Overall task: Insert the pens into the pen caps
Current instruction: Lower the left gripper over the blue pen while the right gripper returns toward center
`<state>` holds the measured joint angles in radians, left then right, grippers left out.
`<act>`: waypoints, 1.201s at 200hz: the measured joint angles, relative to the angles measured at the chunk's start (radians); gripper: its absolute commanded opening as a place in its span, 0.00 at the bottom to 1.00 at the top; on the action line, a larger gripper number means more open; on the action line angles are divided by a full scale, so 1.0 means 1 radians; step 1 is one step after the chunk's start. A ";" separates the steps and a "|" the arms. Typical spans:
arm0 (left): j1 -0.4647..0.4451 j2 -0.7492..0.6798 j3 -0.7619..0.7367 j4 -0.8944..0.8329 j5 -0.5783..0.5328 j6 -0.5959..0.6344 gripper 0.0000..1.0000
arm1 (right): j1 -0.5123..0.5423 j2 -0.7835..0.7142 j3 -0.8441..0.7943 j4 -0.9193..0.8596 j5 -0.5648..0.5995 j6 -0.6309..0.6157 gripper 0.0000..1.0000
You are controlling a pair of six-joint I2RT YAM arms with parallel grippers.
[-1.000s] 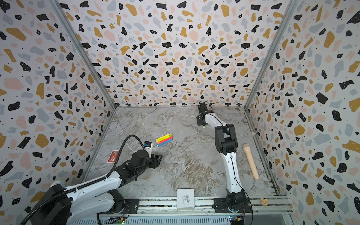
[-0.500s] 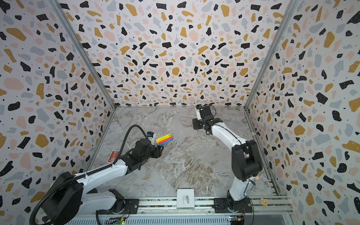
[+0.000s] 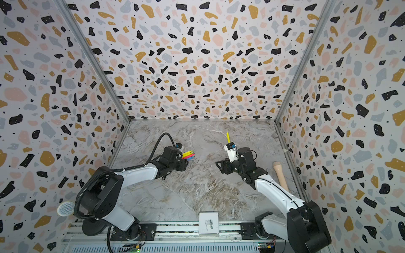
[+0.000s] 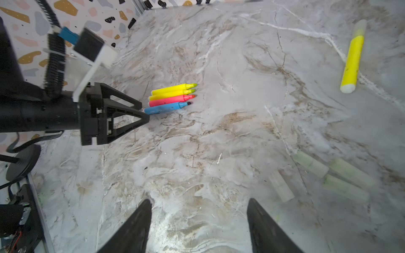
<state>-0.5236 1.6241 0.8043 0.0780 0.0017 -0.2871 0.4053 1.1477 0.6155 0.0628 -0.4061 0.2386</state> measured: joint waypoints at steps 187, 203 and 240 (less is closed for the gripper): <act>0.025 0.145 0.113 -0.014 -0.010 0.068 0.54 | 0.000 -0.097 -0.140 0.081 -0.035 0.042 0.69; 0.025 0.149 0.113 -0.019 -0.010 0.070 0.53 | 0.000 -0.097 -0.140 0.082 -0.035 0.045 0.69; 0.025 0.149 0.113 -0.022 -0.010 0.080 0.50 | 0.000 -0.097 -0.140 0.089 -0.034 0.053 0.68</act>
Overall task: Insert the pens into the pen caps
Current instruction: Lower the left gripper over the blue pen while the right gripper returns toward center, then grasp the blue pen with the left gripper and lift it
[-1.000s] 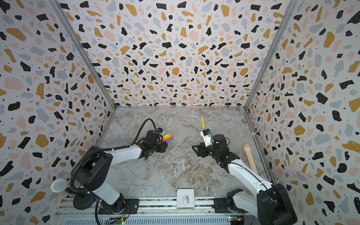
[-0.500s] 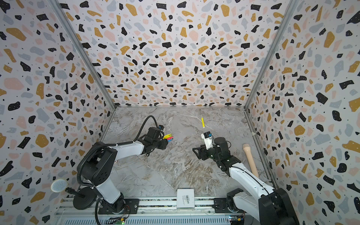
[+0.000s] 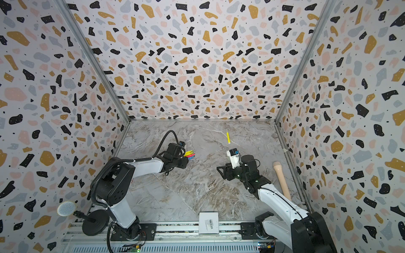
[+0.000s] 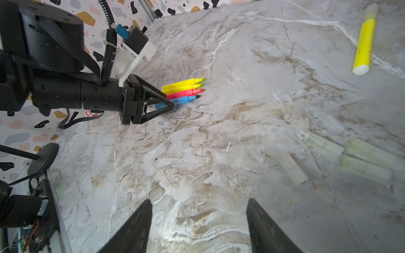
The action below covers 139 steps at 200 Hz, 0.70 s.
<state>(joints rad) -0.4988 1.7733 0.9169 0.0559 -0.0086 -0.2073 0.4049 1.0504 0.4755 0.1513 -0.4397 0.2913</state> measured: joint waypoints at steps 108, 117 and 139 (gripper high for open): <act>-0.096 -0.013 -0.042 -0.003 -0.010 0.019 0.40 | 0.000 -0.009 -0.006 0.016 0.006 0.033 0.68; -0.107 -0.013 -0.049 -0.010 -0.006 0.019 0.39 | 0.000 -0.013 -0.009 0.017 0.006 0.034 0.68; -0.133 -0.024 -0.065 -0.010 -0.009 0.027 0.39 | 0.000 -0.021 -0.011 0.018 0.008 0.040 0.68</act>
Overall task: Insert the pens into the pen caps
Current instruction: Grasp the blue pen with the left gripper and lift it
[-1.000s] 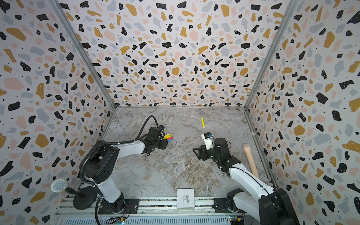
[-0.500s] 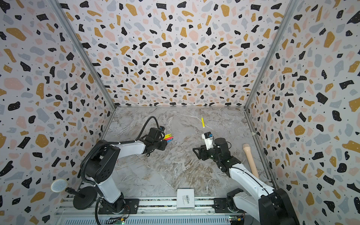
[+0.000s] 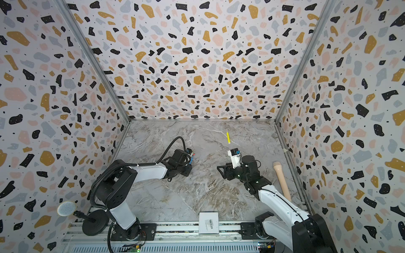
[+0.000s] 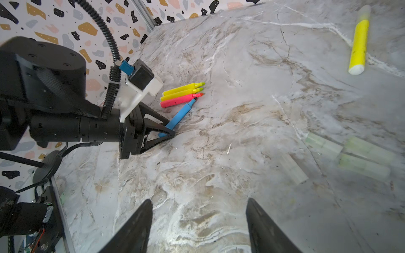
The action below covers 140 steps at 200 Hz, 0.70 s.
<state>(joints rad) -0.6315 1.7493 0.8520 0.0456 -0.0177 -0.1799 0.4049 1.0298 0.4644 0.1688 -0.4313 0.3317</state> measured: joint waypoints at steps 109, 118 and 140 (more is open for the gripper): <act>-0.028 -0.004 -0.010 0.006 -0.013 0.018 0.18 | 0.000 -0.026 0.000 -0.004 0.029 0.023 0.67; -0.033 -0.009 -0.018 0.016 -0.013 0.018 0.17 | 0.000 -0.026 0.000 -0.005 0.032 0.026 0.68; -0.049 -0.037 -0.063 0.051 -0.002 0.020 0.15 | 0.000 -0.026 0.000 -0.009 0.036 0.031 0.68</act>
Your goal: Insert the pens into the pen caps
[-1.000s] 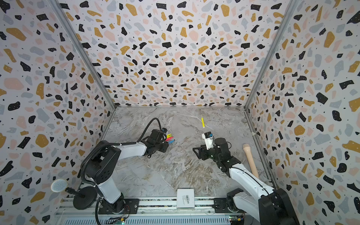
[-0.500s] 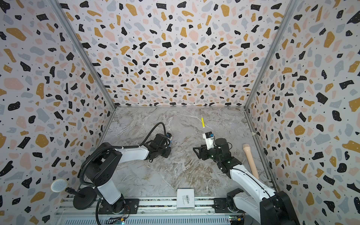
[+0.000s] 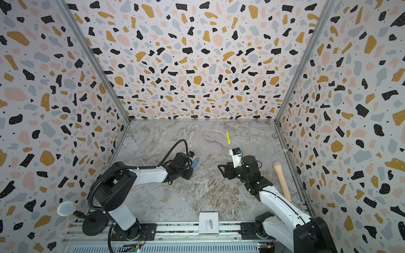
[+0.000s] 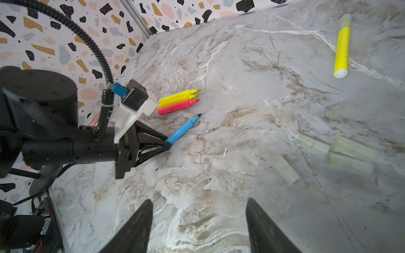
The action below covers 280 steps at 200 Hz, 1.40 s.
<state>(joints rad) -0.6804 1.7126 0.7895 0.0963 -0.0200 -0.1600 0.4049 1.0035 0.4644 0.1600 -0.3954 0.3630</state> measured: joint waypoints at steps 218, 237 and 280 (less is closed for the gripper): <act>-0.249 -0.389 -0.434 0.522 0.124 -0.302 0.14 | 0.116 0.408 -0.033 0.482 -0.349 0.284 0.59; -0.263 -0.402 -0.439 0.534 0.117 -0.312 0.14 | 0.130 0.417 -0.020 0.505 -0.349 0.302 0.55; -0.284 -0.406 -0.439 0.537 0.111 -0.327 0.14 | 0.153 0.426 -0.018 0.551 -0.349 0.331 0.42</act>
<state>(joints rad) -0.9642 1.3064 0.3504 0.6338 0.0906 -0.4870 0.5579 1.4296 0.4469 0.7109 -0.7441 0.6941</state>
